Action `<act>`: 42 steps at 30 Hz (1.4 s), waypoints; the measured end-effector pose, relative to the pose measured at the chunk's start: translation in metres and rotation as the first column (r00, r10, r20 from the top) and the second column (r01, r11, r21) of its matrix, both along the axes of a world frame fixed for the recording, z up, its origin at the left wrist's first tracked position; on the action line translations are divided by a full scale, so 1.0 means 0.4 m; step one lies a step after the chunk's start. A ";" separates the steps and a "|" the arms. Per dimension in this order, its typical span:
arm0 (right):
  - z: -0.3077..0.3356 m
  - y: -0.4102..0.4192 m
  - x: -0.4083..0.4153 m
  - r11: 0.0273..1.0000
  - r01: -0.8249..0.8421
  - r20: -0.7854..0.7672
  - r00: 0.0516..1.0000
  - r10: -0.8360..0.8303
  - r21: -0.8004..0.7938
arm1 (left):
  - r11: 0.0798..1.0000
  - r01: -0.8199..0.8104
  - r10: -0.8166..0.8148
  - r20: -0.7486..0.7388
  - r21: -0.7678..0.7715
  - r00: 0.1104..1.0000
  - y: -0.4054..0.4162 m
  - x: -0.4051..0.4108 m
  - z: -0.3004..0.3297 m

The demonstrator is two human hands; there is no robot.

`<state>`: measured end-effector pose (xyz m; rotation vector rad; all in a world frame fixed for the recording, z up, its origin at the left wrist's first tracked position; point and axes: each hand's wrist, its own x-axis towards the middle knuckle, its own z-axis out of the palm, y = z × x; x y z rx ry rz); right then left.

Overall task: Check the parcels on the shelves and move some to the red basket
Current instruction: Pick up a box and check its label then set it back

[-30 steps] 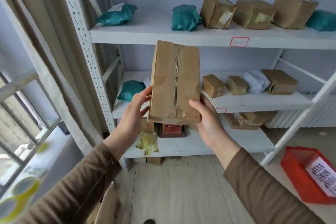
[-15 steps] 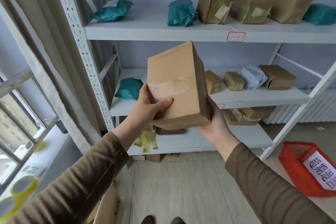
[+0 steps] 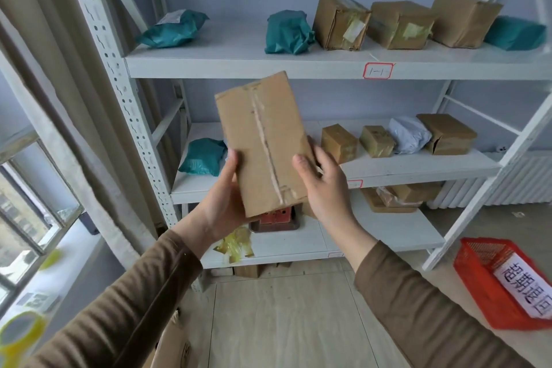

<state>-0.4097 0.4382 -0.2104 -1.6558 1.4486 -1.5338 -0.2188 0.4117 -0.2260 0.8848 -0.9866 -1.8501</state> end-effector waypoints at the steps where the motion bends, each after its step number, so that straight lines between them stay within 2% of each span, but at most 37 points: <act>1: -0.008 -0.005 0.007 0.999 0.011 -0.105 0.994 -0.016 -0.050 | 0.998 -0.029 0.032 -0.053 0.050 0.998 -0.009 -0.002 -0.008; 4: -0.013 0.002 0.036 0.990 -0.084 -0.299 0.953 0.048 -0.110 | 0.979 -0.113 0.148 -0.208 0.172 0.967 -0.029 -0.002 -0.044; 7: -0.019 0.007 0.049 0.963 -0.202 -0.371 0.921 0.123 -0.180 | 0.965 -0.138 0.195 -0.259 0.224 0.946 -0.048 0.013 -0.085; 9: -0.029 -0.006 0.032 0.961 -0.168 -0.381 0.922 0.073 -0.222 | 0.964 -0.126 0.190 -0.279 0.232 0.941 -0.060 0.021 -0.102; 11: -0.030 -0.019 0.001 0.985 -0.089 -0.282 0.958 0.044 -0.149 | 0.967 -0.120 0.186 -0.298 0.225 0.936 -0.065 0.024 -0.101; 14: -0.009 -0.028 -0.044 0.993 -0.073 -0.004 0.997 0.073 0.093 | 0.971 -0.143 0.199 -0.312 0.192 0.929 -0.075 0.036 -0.106; 16: -0.006 -0.035 -0.064 0.949 -0.221 0.197 0.964 0.177 0.225 | 0.973 -0.171 0.213 -0.308 0.157 0.927 -0.080 0.041 -0.106; 19: -0.030 -0.046 -0.085 0.836 -0.447 0.422 0.856 0.298 0.318 | 0.969 -0.223 0.244 -0.250 0.109 0.937 -0.078 0.043 -0.100; 21: -0.051 -0.049 -0.100 0.797 -0.504 0.473 0.820 0.321 0.333 | 0.968 -0.249 0.252 -0.172 0.039 0.952 -0.081 0.048 -0.095; 24: -0.078 -0.057 -0.127 0.788 -0.536 0.492 0.796 0.353 0.303 | 0.971 -0.222 0.217 -0.071 -0.085 0.974 -0.091 0.065 -0.093; 29: -0.122 -0.080 -0.156 0.812 -0.512 0.488 0.804 0.339 0.280 | 0.941 -0.244 0.272 0.098 -0.233 0.957 -0.091 0.069 -0.073; 34: -0.083 -0.076 -0.130 0.851 -0.417 0.492 0.840 0.227 0.319 | 0.881 -0.362 0.401 0.076 -0.304 0.913 -0.079 0.034 -0.062; 39: 0.042 -0.076 -0.073 0.921 -0.216 0.421 0.905 0.065 0.323 | 0.828 -0.238 0.351 0.138 -0.507 0.926 -0.054 -0.004 0.002; 42: 0.125 -0.071 -0.056 0.945 -0.174 0.330 0.941 0.077 0.277 | 0.831 -0.199 0.290 0.100 -0.519 0.952 -0.047 -0.007 0.069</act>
